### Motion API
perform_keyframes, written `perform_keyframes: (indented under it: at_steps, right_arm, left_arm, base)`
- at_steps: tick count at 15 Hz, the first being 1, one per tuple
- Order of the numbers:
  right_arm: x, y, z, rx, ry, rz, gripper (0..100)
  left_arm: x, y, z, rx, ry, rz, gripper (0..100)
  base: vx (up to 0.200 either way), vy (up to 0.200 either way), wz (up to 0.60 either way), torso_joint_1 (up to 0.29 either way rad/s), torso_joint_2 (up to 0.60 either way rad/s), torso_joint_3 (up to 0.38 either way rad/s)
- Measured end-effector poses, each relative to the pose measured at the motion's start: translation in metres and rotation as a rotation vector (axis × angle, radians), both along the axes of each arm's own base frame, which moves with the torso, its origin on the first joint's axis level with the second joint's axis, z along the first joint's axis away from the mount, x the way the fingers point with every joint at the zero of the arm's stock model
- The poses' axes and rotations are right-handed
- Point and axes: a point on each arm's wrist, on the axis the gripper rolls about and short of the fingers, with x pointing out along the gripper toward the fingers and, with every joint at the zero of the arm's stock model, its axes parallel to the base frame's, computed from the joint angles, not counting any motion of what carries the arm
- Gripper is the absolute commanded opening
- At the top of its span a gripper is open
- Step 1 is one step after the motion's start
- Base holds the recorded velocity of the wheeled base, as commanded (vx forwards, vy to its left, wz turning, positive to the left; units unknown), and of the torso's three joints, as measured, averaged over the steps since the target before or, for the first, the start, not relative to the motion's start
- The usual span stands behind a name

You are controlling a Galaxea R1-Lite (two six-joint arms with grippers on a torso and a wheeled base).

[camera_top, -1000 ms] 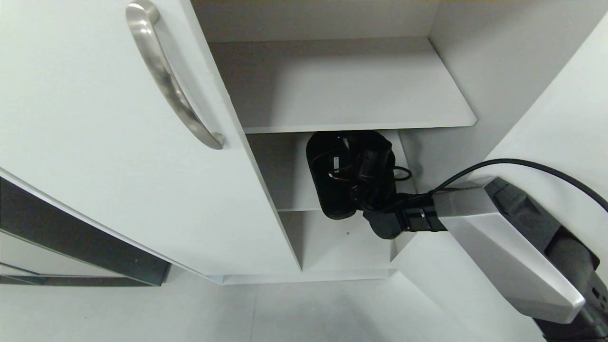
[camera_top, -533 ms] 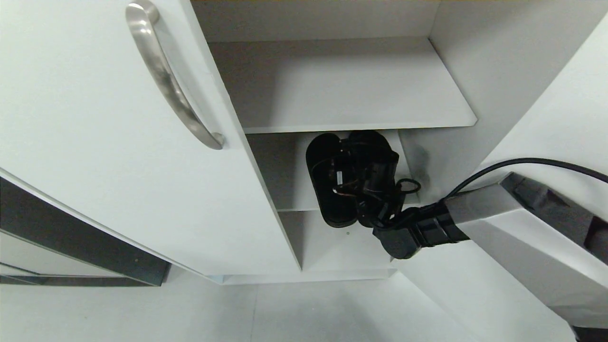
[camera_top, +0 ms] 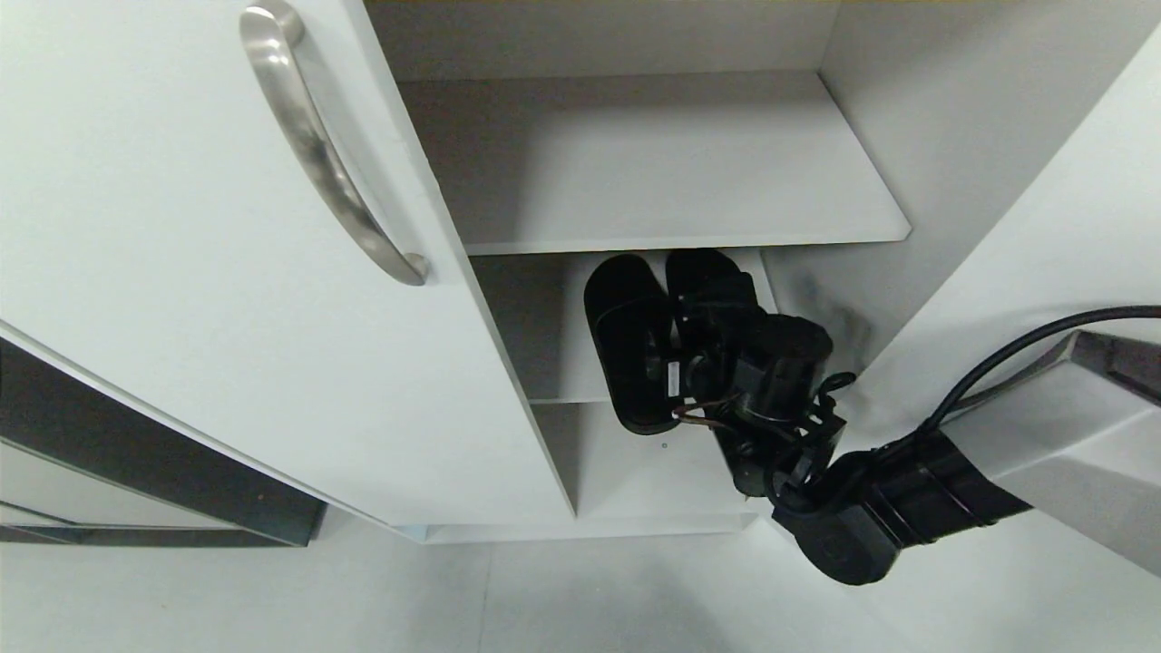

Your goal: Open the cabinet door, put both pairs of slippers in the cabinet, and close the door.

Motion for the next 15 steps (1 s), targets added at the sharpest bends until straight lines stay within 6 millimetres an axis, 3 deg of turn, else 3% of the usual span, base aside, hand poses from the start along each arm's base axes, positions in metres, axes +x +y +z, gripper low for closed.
perform_keyframes:
  at_steps: [4, 10, 15]
  right_arm:
    - [-0.031, 0.000, -0.004, 0.024, -0.024, 0.056, 100]
    - [-0.043, 0.001, -0.013, -0.005, 0.003, 0.087, 100]
    - [-0.045, 0.002, -0.015, -0.012, 0.009, 0.094, 100]
  left_arm:
    - [0.000, 0.000, 0.000, -0.002, 0.000, -0.001, 0]
    - [0.000, 0.000, 0.000, -0.002, 0.000, 0.000, 0]
    - [0.000, 0.000, 0.000, 0.000, 0.000, -0.001, 0]
  base:
    - [-0.200, 0.000, 0.00, 0.002, 0.00, 0.000]
    - [-0.200, 0.000, 0.00, 0.002, 0.00, 0.000]
    - [0.000, 0.000, 0.00, 0.000, 0.00, 0.000]
